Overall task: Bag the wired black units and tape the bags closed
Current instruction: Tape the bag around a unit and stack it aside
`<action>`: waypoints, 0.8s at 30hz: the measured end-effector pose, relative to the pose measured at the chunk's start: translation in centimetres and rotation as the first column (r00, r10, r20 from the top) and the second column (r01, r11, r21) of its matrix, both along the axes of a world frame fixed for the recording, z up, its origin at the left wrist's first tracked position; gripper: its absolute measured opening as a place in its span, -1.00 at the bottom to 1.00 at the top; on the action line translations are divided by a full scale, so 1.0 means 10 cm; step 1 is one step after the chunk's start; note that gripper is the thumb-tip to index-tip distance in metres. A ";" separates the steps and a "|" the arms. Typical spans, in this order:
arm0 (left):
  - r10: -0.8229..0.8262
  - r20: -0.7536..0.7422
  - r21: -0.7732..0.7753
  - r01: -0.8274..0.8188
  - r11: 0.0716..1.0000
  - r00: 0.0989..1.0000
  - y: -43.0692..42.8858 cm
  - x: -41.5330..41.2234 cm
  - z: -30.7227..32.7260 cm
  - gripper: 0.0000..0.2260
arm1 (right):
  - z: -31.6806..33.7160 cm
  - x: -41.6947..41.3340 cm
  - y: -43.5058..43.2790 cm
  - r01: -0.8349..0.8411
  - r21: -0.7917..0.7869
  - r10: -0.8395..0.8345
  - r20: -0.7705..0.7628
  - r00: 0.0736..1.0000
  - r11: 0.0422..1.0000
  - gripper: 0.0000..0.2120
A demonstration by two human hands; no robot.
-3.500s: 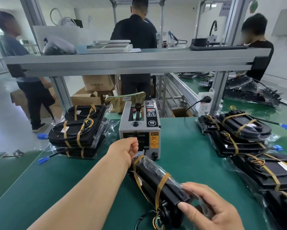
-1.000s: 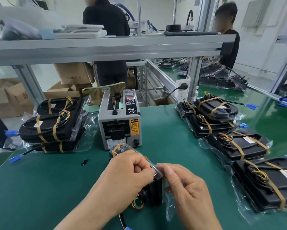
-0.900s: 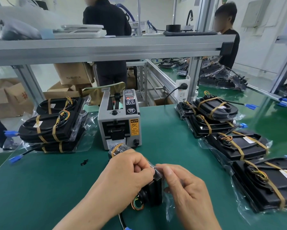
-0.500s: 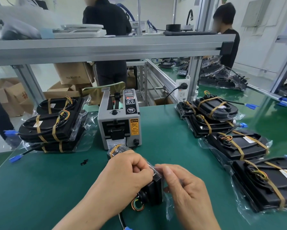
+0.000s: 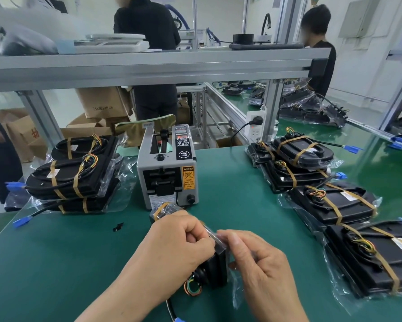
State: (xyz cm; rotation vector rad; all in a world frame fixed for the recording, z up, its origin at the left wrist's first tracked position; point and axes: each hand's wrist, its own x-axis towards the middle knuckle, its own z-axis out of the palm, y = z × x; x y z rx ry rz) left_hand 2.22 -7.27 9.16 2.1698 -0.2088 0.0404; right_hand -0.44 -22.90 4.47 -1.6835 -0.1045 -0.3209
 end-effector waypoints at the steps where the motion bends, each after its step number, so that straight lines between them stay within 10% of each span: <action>1: 0.001 0.001 0.003 -0.001 1.000 1.000 0.00 0.00 0.00 -0.88 | 0.00 0.00 0.00 0.000 -0.001 0.000 0.000 1.000 1.000 -0.80; 24: 0.098 -0.025 -0.007 -0.098 0.995 0.995 0.01 0.02 -0.03 -0.72 | 0.01 0.01 -0.01 0.006 0.005 -0.006 -0.001 1.000 1.000 -0.77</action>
